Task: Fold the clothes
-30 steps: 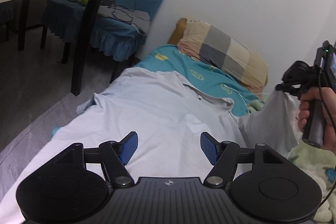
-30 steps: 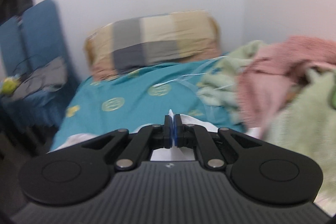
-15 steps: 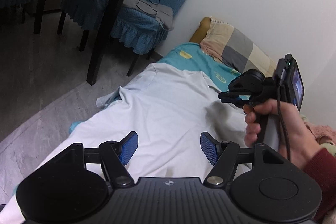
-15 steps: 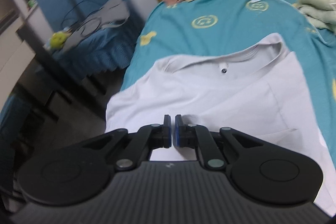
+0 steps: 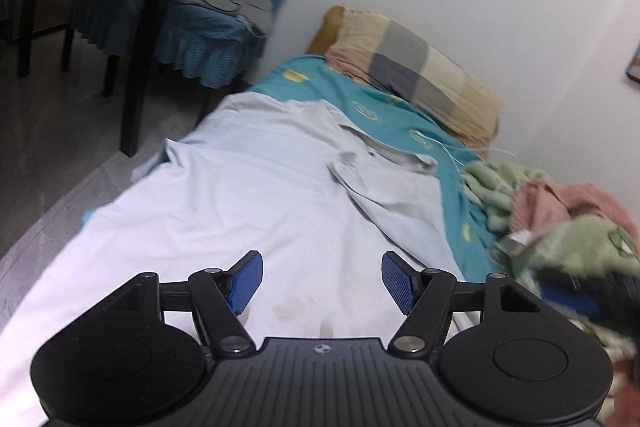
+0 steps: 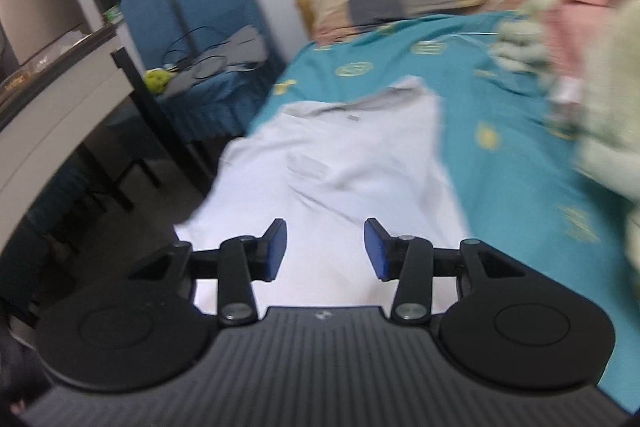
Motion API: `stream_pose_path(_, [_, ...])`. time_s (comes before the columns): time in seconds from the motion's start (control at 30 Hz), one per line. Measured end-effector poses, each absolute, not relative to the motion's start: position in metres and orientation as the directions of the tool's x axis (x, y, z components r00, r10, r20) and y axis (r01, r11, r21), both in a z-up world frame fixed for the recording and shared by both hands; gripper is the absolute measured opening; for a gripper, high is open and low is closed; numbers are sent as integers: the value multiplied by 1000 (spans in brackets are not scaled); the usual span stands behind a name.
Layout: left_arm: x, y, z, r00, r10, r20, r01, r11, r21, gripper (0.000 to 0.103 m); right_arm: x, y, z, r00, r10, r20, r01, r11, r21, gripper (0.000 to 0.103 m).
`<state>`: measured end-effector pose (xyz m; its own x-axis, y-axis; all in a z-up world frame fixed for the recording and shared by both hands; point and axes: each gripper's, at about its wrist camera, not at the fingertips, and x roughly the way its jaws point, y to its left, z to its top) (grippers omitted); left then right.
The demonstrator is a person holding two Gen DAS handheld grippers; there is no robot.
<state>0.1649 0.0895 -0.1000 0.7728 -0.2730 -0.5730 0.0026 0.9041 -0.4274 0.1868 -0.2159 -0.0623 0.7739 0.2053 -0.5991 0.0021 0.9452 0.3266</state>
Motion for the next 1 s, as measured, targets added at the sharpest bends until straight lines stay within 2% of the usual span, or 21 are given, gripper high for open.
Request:
stream_pose_path(0.17, [148,67,-95,773,-274,-573,56,928,-368,68,121,-257,-75,781,123,-612,151,914,377,48])
stream_pose_path(0.3, [150,42,-96,765,-252,-592,68,947,-315,67,106,-275,-68,818,90,-569,166,908,384,49])
stream_pose_path(0.33, [154,35,-97,760,-247,-601,65,949,-307,66,105,-278,-65,833,69,-549,167,915,368,53])
stream_pose_path(0.37, [158,27,-98,753,-246,-610,65,951,-302,66,104,-282,-65,849,55,-526,166,917,363,64])
stream_pose_path(0.4, [165,18,-100,747,-247,-617,71,952,-296,66,104,-288,-66,863,48,-503,166,914,371,70])
stream_pose_path(0.43, [173,7,-100,745,-244,-621,76,956,-284,65,105,-295,-69,868,47,-495,170,908,383,72])
stream_pose_path(0.77, [295,-115,-128,761,-249,-599,131,963,-234,52,135,-346,-103,848,-2,-529,239,894,380,72])
stream_pose_path(1.0, [345,-154,-173,739,-197,-645,122,980,-160,33,161,-345,-123,833,32,-552,204,910,361,72])
